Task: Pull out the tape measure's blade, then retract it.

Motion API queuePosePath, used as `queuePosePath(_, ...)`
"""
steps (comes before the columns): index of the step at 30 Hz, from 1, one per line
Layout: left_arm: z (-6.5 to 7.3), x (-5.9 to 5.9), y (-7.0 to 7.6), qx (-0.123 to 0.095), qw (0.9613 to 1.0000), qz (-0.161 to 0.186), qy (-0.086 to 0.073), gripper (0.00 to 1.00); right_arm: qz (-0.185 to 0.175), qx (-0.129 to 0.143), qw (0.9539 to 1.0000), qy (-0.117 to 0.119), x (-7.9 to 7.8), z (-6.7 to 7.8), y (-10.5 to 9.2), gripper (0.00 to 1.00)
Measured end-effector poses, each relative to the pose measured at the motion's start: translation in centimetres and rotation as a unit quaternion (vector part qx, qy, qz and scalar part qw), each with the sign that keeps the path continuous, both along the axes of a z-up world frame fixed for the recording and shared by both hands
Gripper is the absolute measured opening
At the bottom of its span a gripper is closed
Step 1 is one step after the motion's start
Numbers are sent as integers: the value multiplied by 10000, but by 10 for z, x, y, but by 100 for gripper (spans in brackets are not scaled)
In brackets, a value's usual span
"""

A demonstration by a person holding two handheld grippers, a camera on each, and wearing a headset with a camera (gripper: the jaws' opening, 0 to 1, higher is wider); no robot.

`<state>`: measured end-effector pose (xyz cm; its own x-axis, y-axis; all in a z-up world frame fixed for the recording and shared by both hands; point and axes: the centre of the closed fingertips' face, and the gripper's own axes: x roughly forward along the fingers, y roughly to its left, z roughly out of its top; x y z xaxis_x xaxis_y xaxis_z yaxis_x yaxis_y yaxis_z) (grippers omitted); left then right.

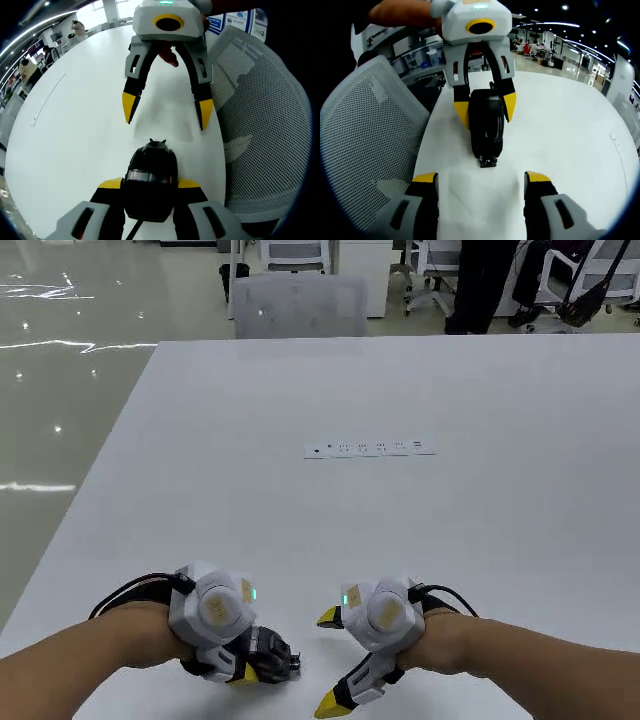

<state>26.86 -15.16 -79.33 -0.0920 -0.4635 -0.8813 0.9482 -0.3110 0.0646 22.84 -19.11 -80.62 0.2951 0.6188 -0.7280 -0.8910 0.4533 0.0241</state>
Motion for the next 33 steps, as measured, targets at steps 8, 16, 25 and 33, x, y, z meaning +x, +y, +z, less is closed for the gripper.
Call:
queuePosePath(8,-1,1,0,-61,9999,93,96,34,-78,48,9998,-162,14,-4,13,45)
queuePosePath(16,-2,0,-1,-59,9999,105,123,34,-93,-7,9996,-276,23,-7,15,27)
queuePosePath(25,-2,-1,-2,-79,9998,149,144,34,222,-349,9987,-314,20,-14,18,16)
queuePosePath(33,-2,-1,-2,-140,9997,158,114,34,-162,-221,9996,105,20,-18,16,15)
